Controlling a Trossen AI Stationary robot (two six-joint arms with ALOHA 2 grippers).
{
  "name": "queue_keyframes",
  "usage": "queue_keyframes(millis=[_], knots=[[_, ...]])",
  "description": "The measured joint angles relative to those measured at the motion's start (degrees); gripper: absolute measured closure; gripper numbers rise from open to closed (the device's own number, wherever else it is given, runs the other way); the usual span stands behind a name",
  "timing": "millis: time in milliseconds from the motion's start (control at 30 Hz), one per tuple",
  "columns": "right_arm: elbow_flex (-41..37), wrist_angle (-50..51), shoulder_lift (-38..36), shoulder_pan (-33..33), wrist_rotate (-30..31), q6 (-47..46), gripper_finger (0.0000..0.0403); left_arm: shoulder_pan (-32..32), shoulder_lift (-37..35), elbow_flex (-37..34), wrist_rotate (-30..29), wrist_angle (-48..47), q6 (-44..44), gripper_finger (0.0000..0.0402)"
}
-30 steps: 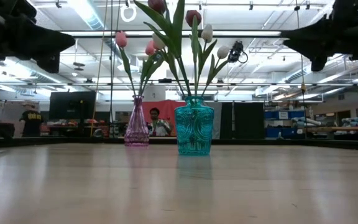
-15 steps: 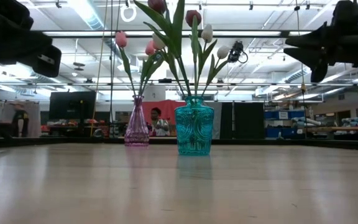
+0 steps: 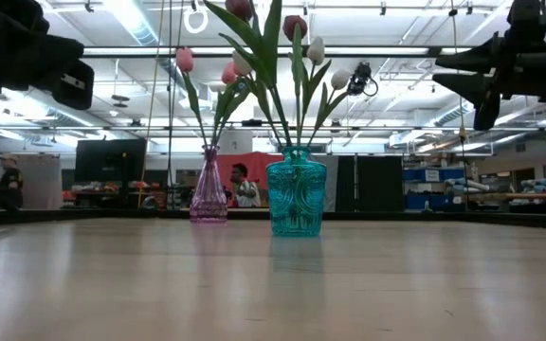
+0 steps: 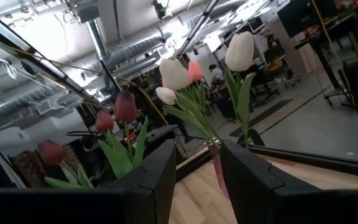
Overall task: Sort flowers into vase by color
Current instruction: Return to Home Position
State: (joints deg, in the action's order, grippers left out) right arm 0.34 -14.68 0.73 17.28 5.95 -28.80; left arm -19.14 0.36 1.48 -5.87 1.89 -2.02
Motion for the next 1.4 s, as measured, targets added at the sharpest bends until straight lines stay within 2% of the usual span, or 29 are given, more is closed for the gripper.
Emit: queue_keyframes(millis=[1400], knots=[[0.0, 0.0, 0.0, 0.0, -0.06, 0.02, 0.0264, 0.0, 0.0, 0.0, 0.11, 1.82, -0.13, 0.038]])
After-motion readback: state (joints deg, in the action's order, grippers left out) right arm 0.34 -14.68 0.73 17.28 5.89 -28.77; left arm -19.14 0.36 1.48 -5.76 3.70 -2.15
